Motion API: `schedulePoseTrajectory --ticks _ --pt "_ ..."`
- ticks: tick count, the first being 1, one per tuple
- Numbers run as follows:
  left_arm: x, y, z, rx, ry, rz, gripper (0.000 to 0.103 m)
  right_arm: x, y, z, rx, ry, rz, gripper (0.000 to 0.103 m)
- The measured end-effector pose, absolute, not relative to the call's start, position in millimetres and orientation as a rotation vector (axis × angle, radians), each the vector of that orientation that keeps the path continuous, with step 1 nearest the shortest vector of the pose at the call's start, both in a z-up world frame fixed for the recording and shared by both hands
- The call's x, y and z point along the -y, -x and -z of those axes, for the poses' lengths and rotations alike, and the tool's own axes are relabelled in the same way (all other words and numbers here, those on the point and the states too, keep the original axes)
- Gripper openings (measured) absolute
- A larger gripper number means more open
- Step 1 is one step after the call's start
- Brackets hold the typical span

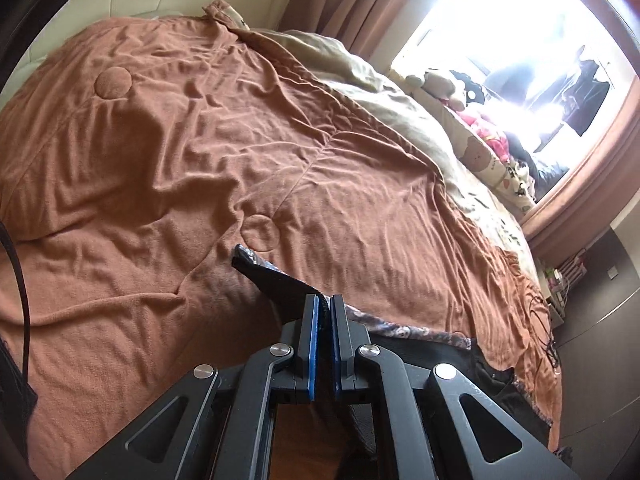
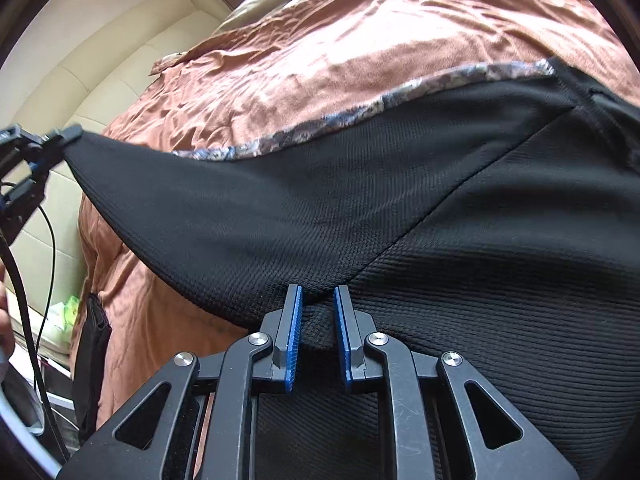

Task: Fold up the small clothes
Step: 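Grasp the shirt's trimmed side edge with left gripper and fold it inward while right gripper pins the body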

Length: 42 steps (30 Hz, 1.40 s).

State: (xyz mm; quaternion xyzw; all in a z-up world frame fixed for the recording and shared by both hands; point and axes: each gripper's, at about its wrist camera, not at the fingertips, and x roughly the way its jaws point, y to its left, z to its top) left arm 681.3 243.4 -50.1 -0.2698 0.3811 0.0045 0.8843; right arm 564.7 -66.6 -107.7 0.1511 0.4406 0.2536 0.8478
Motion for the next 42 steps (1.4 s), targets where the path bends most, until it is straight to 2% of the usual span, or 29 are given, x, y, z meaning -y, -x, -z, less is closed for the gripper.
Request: schedulePoseTrajectory --ticks 8,11,12,13,15,27,39,41,42 --pt "-205.6 -683.0 19.0 -0.758 0.544 0.101 0.005 96.0 -555.7 86.5 -0.895 -0.337 -0.539 0.014" --pt "-189.1 -681.7 10.0 -0.759 0.543 0.143 0.005 121.7 -545.8 76.6 -0.892 -0.355 -0.511 0.021" --pt "-182.7 -680.2 6.5 -0.758 0.538 0.152 0.005 130.1 -540.4 72.8 -0.881 -0.361 -0.498 0.033" --pt "-176.3 -679.2 3.2 -0.757 0.536 0.164 0.005 139.0 -534.8 68.2 -0.865 -0.365 -0.484 0.049" --pt "-163.5 -676.1 -2.6 -0.756 0.526 0.187 0.005 157.4 -519.7 58.5 -0.823 -0.369 -0.45 0.066" --pt "-62.9 -661.2 -6.9 -0.821 0.448 0.325 0.005 236.0 -450.3 32.2 -0.768 -0.352 -0.379 0.066" --pt "35.2 -654.9 43.7 -0.992 0.397 0.458 0.006 285.8 -413.9 33.7 -0.774 -0.342 -0.309 0.068" --pt "43.4 -657.2 49.4 -1.035 0.379 0.46 0.014 287.6 -413.1 34.5 -0.777 -0.34 -0.298 0.077" --pt "42.1 -657.2 50.2 -1.043 0.382 0.459 0.029 287.7 -412.8 34.7 -0.774 -0.339 -0.292 0.079"
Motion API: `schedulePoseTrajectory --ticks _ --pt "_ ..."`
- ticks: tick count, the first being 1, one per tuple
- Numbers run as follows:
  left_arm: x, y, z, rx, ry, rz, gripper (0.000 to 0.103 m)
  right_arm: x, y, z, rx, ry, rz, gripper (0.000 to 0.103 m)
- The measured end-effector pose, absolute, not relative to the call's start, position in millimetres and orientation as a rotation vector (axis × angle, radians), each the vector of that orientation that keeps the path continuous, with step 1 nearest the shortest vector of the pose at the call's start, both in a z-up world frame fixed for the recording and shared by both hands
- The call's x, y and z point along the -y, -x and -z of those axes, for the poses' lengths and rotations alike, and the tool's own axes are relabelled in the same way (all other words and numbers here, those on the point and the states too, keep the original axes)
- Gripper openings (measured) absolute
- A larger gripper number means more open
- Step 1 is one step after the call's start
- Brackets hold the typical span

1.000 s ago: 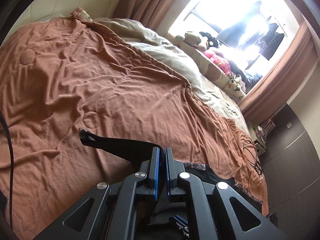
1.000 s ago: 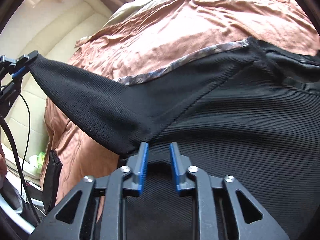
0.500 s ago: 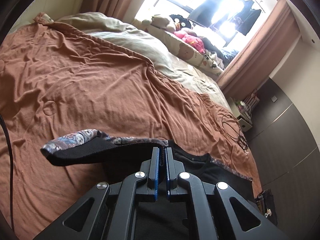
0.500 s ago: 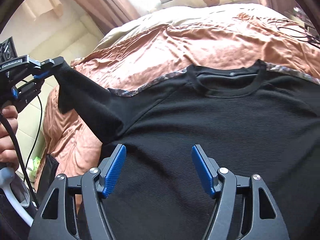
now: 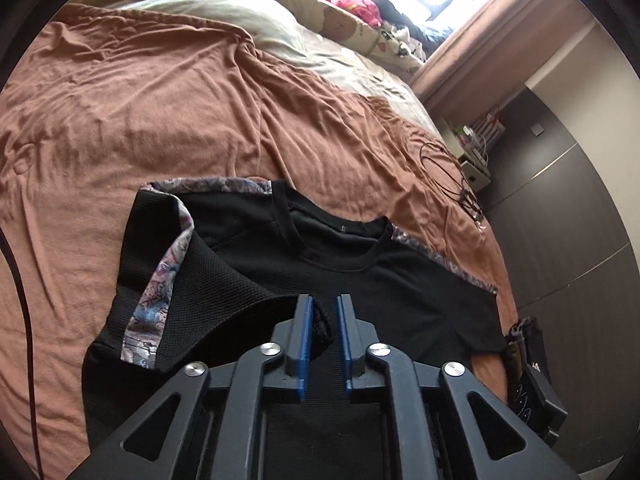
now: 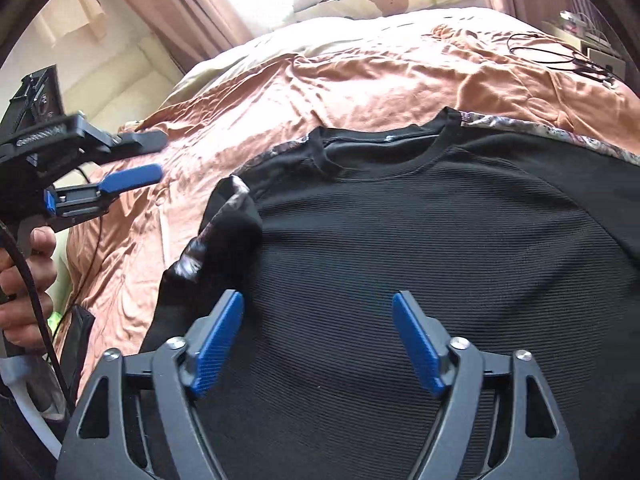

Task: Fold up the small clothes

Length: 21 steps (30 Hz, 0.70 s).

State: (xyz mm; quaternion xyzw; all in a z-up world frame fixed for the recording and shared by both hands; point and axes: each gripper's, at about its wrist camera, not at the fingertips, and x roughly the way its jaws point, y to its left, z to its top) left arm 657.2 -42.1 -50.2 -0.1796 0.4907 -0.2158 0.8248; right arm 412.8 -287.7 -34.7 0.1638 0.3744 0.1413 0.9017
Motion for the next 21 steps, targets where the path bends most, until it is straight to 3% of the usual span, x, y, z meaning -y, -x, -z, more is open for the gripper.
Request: schedulePoseTrajectory --ticks 1,3,15,21 --pt "38.6 -657.1 49.6 -1.037 0.386 0.444 0.048 287.3 -412.0 35.0 -0.773 -0.34 -0.294 0.079" --pt "27.4 -655.5 45.6 -0.996 0.383 0.393 0.064 284.3 -414.8 37.6 -0.783 -0.344 -0.299 0.079" --pt "-16.1 -671.1 102.7 -1.112 0.329 0.237 0.064 258.9 -456.4 66.5 -0.832 -0.296 -0.327 0.079" --pt "-19.2 -670.7 141.4 -1.191 0.312 0.228 0.058 244.9 -477.2 85.2 -0.889 -0.275 -0.359 0.065"
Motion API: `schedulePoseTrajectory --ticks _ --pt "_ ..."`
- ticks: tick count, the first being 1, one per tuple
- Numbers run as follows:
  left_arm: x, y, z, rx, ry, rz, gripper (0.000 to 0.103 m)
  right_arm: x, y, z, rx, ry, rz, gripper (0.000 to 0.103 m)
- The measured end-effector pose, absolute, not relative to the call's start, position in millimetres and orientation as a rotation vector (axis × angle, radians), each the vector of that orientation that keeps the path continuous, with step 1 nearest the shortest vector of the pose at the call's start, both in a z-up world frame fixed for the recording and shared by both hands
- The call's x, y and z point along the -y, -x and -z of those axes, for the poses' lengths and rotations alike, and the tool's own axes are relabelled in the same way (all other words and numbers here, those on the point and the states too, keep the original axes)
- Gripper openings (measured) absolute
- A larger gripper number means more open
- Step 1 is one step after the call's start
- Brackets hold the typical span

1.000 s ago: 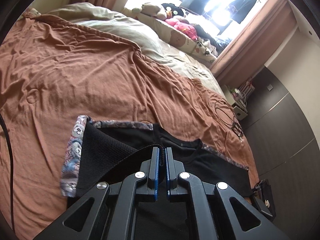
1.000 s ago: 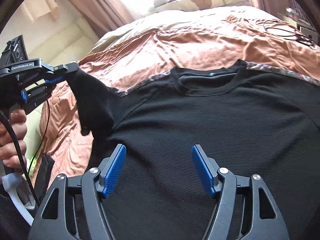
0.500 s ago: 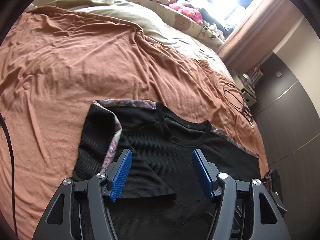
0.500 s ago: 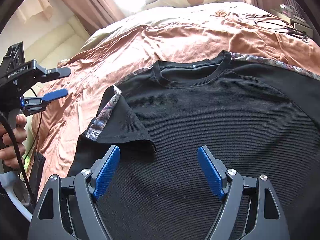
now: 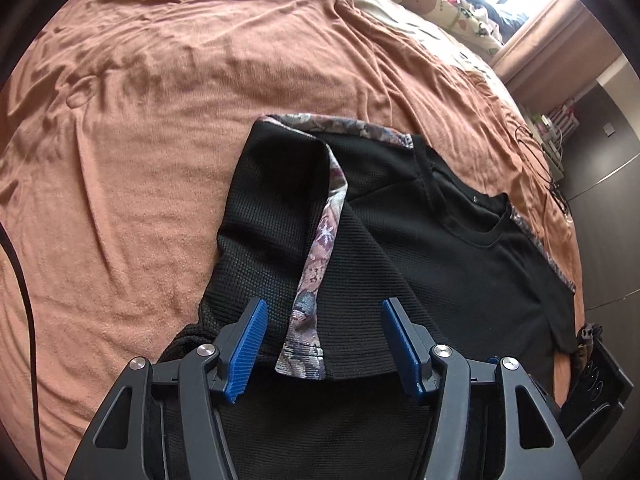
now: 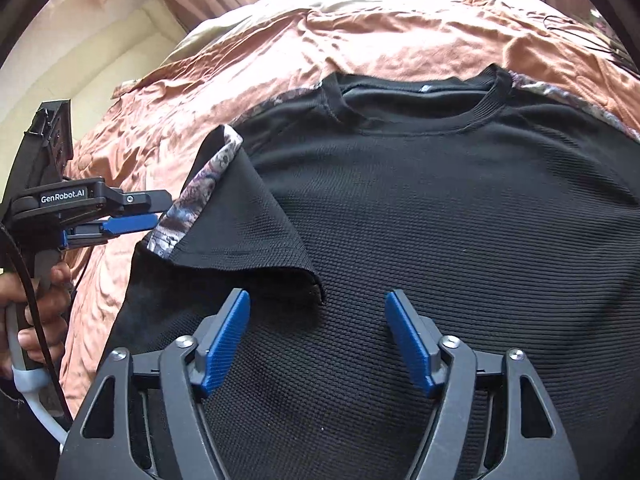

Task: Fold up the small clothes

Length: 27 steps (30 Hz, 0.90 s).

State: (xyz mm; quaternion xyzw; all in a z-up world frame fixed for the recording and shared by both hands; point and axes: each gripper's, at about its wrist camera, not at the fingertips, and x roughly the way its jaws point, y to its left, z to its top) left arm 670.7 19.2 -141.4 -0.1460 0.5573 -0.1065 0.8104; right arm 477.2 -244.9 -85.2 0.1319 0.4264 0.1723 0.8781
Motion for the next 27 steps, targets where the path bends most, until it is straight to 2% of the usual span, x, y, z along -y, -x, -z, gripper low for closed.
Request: schedulePoseTrajectory --ticks 2,5,6,7,8,16,27 --pt "-18.8 -669.5 150.3 -1.214 0.313 0.239 0.052 240.9 -483.0 88.6 -0.894 -0.267 -0.366 0.058" --pt "-18.3 -667.8 161.6 -1.254 0.308 0.246 0.036 236.4 -491.0 91.8 -0.885 -0.257 -0.373 0.039" --pt "-18.6 -667.2 164.7 -1.264 0.304 0.244 0.025 235.0 -493.9 93.6 -0.89 -0.254 -0.376 0.02" --pt "-19.0 -666.9 166.8 -1.275 0.303 0.24 0.008 234.3 -497.6 95.5 -0.899 -0.255 -0.38 0.007" --pt "-20.1 -666.8 167.6 -1.281 0.318 0.245 0.004 234.2 -498.8 97.1 -0.903 -0.261 -0.379 0.006" --pt "-15.4 -676.2 125.2 -1.167 0.36 0.313 0.004 242.3 -482.6 97.5 -0.905 -0.372 -0.441 0.003" --pt "48.3 -700.0 89.3 -1.105 0.32 0.431 0.004 262.7 -461.2 103.2 -0.913 -0.493 -0.46 0.003"
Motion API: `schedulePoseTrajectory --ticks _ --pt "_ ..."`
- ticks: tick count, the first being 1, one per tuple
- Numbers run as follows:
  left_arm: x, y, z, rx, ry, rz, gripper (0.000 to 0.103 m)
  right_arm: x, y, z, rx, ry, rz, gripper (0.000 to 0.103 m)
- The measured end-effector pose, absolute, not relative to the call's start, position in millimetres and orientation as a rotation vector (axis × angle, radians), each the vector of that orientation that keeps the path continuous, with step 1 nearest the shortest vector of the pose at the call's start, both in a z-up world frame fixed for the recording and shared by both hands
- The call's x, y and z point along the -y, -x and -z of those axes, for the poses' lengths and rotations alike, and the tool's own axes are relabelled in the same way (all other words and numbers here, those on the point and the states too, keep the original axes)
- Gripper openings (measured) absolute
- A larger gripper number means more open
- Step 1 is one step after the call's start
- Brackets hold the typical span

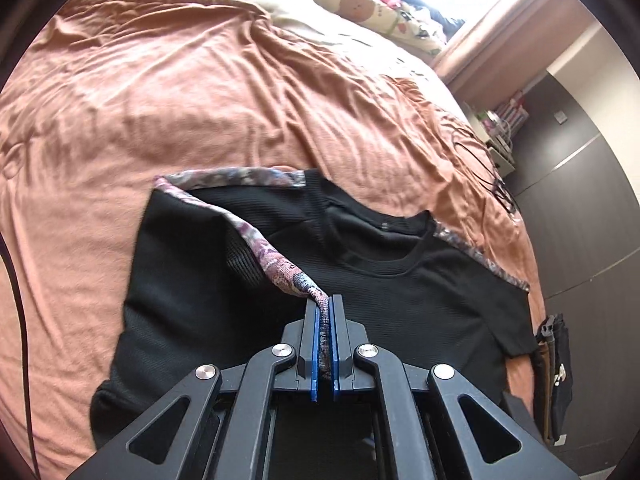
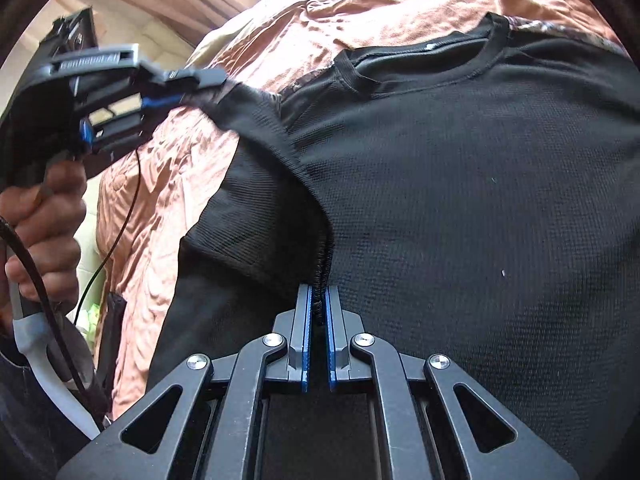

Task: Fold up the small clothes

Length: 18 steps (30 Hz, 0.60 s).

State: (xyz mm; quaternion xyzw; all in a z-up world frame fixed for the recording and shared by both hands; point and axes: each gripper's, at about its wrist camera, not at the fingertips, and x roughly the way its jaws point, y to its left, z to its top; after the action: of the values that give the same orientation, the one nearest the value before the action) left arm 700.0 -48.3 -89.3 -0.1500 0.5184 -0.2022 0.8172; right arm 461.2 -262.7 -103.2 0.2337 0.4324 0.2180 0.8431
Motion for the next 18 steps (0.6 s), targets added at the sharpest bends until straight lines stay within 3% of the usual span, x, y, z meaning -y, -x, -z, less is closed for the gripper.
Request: schedulePoseTrajectory --ticks 3,5,7,11,12,14,15,16,18 --pt "68.1 -701.2 87.5 -1.101 0.307 0.478 0.005 264.5 -455.7 103.3 -0.912 -0.493 -0.46 0.003" --pt "77.2 -702.4 86.8 -1.11 0.291 0.481 0.019 267.0 -453.0 104.8 -0.915 -0.494 -0.455 0.003" --pt "76.0 -701.1 84.8 -1.09 0.308 0.483 0.046 267.9 -451.5 105.8 -0.919 -0.487 -0.45 0.003" --pt "56.1 -695.5 80.3 -1.06 0.288 0.415 0.05 268.8 -454.0 104.5 -0.949 -0.477 -0.44 0.006" --pt "47.6 -694.5 80.9 -1.062 0.29 0.4 0.05 269.2 -454.8 103.1 -0.957 -0.473 -0.435 0.012" --pt "29.4 -691.5 83.1 -1.065 0.278 0.354 0.05 271.7 -455.6 100.0 -0.958 -0.473 -0.419 0.04" --pt "20.1 -689.4 84.3 -1.065 0.269 0.33 0.05 274.4 -455.0 97.3 -0.942 -0.484 -0.417 0.06" --pt "10.1 -687.4 86.2 -1.066 0.261 0.307 0.05 278.8 -454.4 93.5 -0.921 -0.496 -0.408 0.065" --pt "-8.9 -684.3 90.8 -1.07 0.254 0.265 0.05 283.9 -453.7 90.1 -0.906 -0.501 -0.399 0.065"
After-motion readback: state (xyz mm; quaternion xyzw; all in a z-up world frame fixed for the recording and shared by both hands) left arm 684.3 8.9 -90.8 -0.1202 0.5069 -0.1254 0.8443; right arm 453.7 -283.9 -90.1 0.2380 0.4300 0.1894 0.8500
